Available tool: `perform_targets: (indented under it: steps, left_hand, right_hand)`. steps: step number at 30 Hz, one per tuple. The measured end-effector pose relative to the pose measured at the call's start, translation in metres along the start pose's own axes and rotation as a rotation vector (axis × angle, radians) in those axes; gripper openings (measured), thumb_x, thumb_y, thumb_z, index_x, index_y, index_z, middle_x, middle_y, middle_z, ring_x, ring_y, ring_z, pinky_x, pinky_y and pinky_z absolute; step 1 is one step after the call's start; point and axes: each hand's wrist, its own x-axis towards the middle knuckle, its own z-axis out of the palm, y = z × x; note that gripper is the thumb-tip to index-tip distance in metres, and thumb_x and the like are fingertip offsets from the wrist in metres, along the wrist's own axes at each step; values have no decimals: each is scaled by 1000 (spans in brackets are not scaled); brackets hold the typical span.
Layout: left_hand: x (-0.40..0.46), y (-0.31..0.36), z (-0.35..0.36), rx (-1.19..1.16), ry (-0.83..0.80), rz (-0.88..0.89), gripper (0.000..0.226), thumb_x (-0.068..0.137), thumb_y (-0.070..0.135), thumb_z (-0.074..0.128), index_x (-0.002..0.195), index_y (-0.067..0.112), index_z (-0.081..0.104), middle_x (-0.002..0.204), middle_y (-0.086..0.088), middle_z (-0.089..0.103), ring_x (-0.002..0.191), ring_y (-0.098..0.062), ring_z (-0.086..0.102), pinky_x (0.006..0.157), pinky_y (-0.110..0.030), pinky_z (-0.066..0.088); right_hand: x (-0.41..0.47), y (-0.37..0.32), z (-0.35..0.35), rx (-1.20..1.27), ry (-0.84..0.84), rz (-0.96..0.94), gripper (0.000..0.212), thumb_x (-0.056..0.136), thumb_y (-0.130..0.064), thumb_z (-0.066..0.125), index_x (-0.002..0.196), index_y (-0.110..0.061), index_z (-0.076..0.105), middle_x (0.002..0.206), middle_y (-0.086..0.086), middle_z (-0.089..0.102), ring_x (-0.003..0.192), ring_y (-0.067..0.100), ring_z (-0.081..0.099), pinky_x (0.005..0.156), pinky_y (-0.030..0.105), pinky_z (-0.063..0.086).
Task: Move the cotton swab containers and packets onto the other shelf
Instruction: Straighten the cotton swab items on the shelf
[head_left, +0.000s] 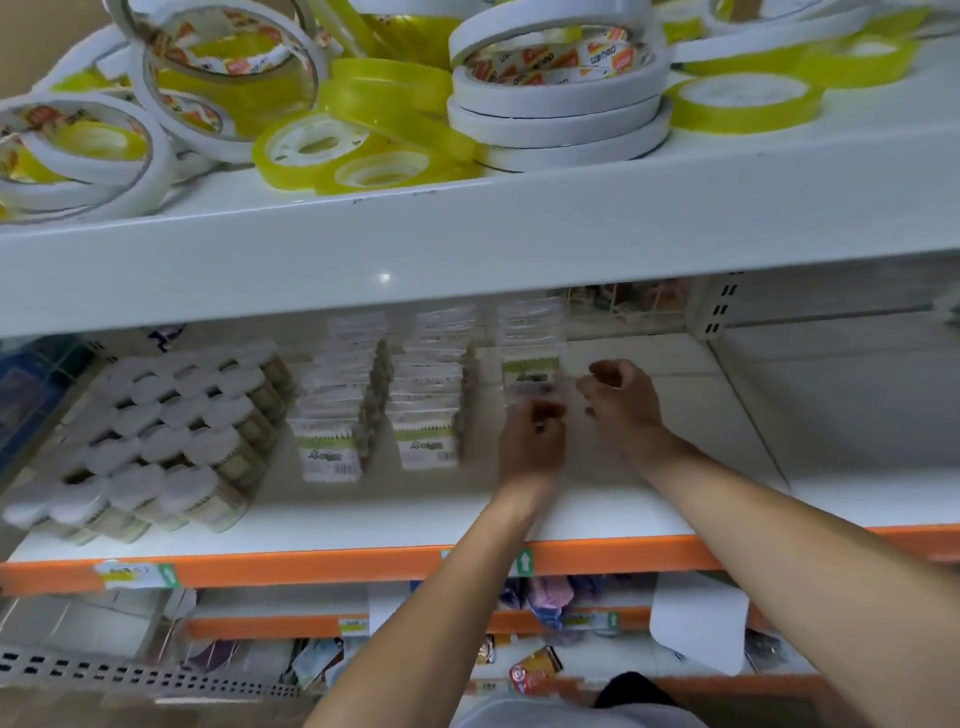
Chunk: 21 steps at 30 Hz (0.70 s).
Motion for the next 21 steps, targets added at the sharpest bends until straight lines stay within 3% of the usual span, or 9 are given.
perform_targets:
  steps: [2, 4, 6, 10, 16, 21]
  left_hand:
    - [5, 5, 12, -23, -58, -34, 27, 89, -1, 48, 103, 8, 69, 105, -18, 70, 100, -35, 66, 91, -48, 52]
    - [8, 10, 26, -57, -126, -71, 23, 92, 1, 49, 103, 11, 68, 103, -16, 69, 99, -34, 65, 94, -50, 50]
    - [9, 16, 41, -72, -203, -77, 20, 94, 5, 50, 99, 17, 65, 96, -7, 67, 91, -26, 63, 89, -43, 52]
    - [1, 34, 77, -52, -292, -57, 16, 96, 8, 53, 104, 13, 65, 91, -4, 66, 77, -16, 61, 68, -28, 50]
    - [-23, 66, 143, -20, -347, -36, 19, 96, 12, 52, 107, 13, 68, 91, 0, 68, 74, -14, 61, 64, -24, 49]
    - [-51, 92, 202, -24, -404, -30, 21, 96, 12, 50, 109, 13, 66, 98, -3, 69, 76, -16, 62, 65, -26, 49]
  right_hand:
    - [-4, 5, -20, -14, 9, -8, 28, 83, -20, 72, 111, -18, 66, 102, 1, 70, 93, 22, 69, 88, 49, 59]
    - [-8, 11, -44, -50, 19, -25, 25, 84, -19, 69, 109, -19, 67, 98, 1, 71, 89, 21, 70, 85, 46, 60]
    - [-11, 16, -69, -82, 31, -32, 20, 84, -19, 67, 104, -22, 68, 92, -1, 73, 83, 19, 71, 79, 42, 60]
    - [-11, 24, -117, -69, 75, 37, 14, 84, -15, 67, 89, -27, 67, 89, 2, 75, 69, 14, 71, 63, 30, 54]
    - [-18, 30, -195, 31, 114, 159, 13, 87, -6, 66, 95, -15, 69, 78, 2, 72, 55, 11, 65, 55, 23, 49]
    - [-29, 26, -266, 66, 159, 179, 19, 88, 0, 64, 103, -11, 67, 83, 10, 68, 62, 18, 61, 57, 25, 44]
